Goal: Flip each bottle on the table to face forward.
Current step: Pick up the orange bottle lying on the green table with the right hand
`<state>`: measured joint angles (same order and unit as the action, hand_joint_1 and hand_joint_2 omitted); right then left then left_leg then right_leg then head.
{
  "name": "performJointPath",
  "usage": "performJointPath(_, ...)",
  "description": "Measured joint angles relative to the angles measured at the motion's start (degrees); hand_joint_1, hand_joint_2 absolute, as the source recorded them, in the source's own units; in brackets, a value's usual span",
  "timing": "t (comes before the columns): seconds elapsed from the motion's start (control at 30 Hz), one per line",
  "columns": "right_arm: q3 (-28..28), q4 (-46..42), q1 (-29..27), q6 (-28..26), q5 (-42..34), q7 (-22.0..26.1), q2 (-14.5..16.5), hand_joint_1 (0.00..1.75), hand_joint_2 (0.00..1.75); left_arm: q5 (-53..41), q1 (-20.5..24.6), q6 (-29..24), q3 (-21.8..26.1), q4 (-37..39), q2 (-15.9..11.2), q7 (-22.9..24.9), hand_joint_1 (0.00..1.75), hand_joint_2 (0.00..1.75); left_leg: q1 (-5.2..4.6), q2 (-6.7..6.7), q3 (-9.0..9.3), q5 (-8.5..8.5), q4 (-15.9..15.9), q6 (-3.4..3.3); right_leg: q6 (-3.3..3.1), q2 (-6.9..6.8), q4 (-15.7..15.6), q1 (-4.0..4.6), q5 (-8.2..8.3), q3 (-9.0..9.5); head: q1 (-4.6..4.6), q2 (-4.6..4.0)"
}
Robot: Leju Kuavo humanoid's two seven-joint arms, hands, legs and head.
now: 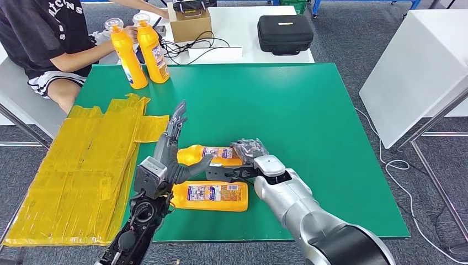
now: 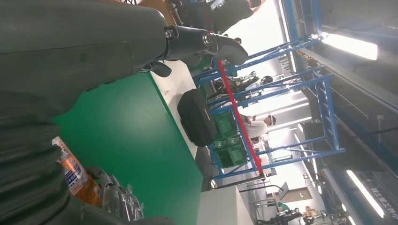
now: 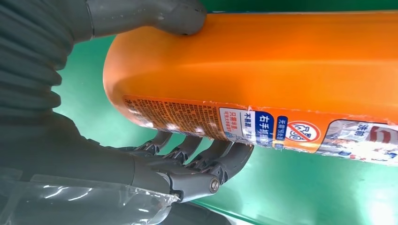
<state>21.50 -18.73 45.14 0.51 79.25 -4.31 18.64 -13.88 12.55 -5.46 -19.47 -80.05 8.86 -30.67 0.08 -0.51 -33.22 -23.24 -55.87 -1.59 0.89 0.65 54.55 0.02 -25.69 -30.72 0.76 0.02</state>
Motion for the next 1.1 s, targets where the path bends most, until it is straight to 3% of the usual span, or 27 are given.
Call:
performJointPath(0.27,0.2,0.0,0.0,0.0,0.3,-0.6,0.0,1.63,1.75,0.0,-0.3,0.0,-0.1,0.0,0.0,-0.1,0.0,1.75,0.0,0.0,0.07,0.0,0.0,0.0,0.0,0.0,0.0,0.0,0.0,0.06,0.0,0.0)
performJointPath(0.43,0.4,0.2,0.1,0.9,1.0,-2.3,-0.1,1.43,1.75,0.0,-0.3,0.0,-0.2,0.0,0.0,-0.1,0.0,1.75,0.0,0.0,0.13,0.0,0.0,0.0,0.0,0.0,0.0,0.0,0.0,0.11,0.0,0.0)
performJointPath(0.6,0.5,0.2,0.6,4.9,1.2,-5.5,0.0,1.55,1.75,-0.1,-0.3,0.0,-0.2,0.1,0.1,0.2,0.0,1.75,0.0,-0.01,0.31,-0.01,0.0,0.0,-0.01,-0.01,0.0,-0.01,-0.02,0.27,-0.01,0.0)
performJointPath(0.77,0.4,0.2,0.7,5.5,0.7,-6.0,0.0,1.66,1.75,-0.1,-0.3,0.0,-0.2,0.3,0.1,0.5,0.0,1.75,0.0,-0.01,0.42,-0.01,0.0,0.0,-0.02,-0.01,0.0,-0.01,-0.02,0.4,0.0,0.0)
performJointPath(1.1,0.4,0.2,0.6,5.4,0.7,-6.0,0.1,1.67,1.75,-0.1,-0.2,0.1,-0.2,1.5,0.1,0.6,0.0,1.75,0.0,0.0,0.57,-0.01,0.0,0.0,-0.02,-0.01,0.0,-0.01,-0.02,0.54,0.0,0.0)
